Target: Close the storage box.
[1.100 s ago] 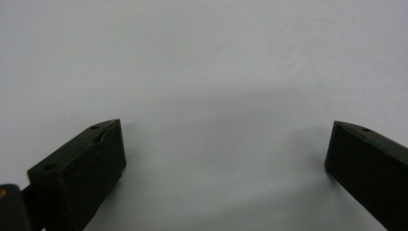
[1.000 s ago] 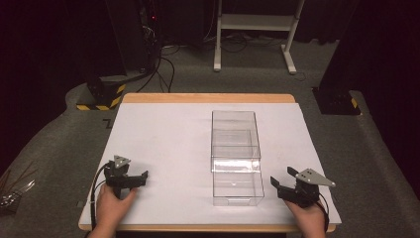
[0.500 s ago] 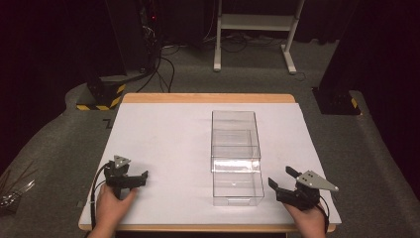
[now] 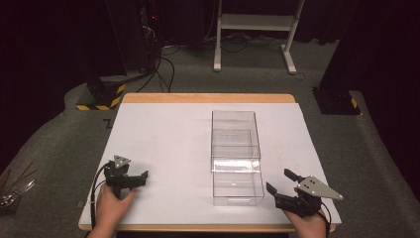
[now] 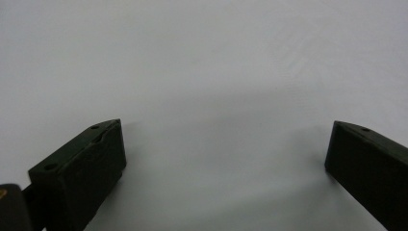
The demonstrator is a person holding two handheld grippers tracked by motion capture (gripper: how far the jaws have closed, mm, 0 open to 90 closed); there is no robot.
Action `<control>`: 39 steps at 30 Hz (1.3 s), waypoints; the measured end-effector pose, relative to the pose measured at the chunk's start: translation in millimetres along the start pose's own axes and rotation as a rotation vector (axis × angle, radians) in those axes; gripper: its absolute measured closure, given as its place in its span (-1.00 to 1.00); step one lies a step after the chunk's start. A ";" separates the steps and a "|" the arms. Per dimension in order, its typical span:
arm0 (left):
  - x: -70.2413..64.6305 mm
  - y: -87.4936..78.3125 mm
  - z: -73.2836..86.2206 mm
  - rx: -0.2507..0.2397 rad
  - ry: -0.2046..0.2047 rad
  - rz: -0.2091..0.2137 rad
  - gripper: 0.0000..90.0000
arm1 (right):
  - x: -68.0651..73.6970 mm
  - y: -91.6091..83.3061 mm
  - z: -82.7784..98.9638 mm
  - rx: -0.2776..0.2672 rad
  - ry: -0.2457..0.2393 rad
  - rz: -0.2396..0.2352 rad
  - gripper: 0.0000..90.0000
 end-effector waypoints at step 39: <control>0.0 0.1 -0.2 0.002 0.000 -0.001 -0.99 | 30.7 5.3 22.0 0.069 0.006 -0.115 -0.53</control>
Point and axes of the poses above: each handheld gripper's, and its own axes: y roughly forward along the jaws, z roughly out of its underside, x roughly to its left, the point moved 2 cm from there along y, roughly forward along the jaws
